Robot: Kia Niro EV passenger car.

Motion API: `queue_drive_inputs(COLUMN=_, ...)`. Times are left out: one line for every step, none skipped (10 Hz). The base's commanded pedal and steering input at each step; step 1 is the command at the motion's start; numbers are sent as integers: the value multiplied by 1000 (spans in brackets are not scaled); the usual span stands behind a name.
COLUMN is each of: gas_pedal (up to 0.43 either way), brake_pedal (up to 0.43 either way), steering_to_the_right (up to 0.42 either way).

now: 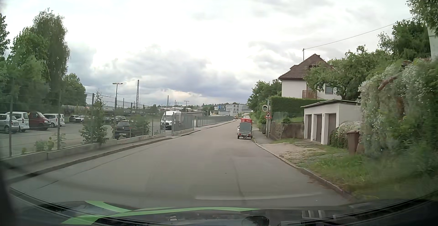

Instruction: Follow the waypoints while adhering to traffic rules and regulations

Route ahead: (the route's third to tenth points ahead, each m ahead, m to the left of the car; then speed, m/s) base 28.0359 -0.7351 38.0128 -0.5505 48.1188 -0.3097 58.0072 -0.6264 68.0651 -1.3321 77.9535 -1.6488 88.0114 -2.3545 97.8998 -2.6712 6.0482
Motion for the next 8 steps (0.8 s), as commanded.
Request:
queue_drive_inputs(gas_pedal=98, brake_pedal=0, steering_to_the_right=-23)
queue_drive_inputs(gas_pedal=98, brake_pedal=0, steering_to_the_right=-22)
queue_drive_inputs(gas_pedal=98, brake_pedal=0, steering_to_the_right=-23)
queue_drive_inputs(gas_pedal=87, brake_pedal=0, steering_to_the_right=-22)
queue_drive_inputs(gas_pedal=87, brake_pedal=0, steering_to_the_right=-23)
queue_drive_inputs(gas_pedal=87, brake_pedal=0, steering_to_the_right=-23)
queue_drive_inputs(gas_pedal=87, brake_pedal=0, steering_to_the_right=-23)
queue_drive_inputs(gas_pedal=87, brake_pedal=0, steering_to_the_right=-23)
